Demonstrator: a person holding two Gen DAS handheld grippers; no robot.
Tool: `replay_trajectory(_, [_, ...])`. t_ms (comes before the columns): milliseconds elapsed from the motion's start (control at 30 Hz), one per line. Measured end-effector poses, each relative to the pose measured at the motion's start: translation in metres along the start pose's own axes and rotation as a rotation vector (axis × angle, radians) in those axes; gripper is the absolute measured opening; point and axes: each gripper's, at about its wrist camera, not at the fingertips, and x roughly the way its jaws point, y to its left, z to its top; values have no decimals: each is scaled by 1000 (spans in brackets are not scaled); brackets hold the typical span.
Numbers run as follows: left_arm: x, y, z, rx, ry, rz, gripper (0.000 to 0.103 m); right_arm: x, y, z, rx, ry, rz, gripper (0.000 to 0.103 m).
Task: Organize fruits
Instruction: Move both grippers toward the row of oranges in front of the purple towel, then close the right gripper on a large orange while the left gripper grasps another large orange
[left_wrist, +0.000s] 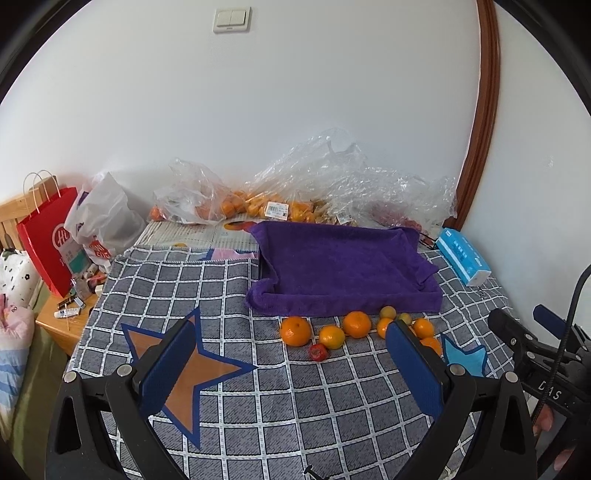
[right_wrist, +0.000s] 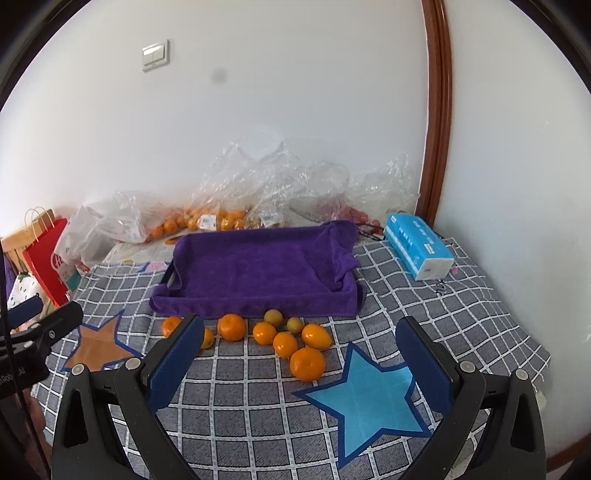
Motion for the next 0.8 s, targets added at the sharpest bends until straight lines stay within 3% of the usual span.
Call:
replay_trajectory(300, [41,5,0,0,62,19,103,50,-10,-12,14,86,-10,101])
replay_trajectory(800, [110,33,-18,-8,186,19,99,124,-32,-59,68,260,67,82])
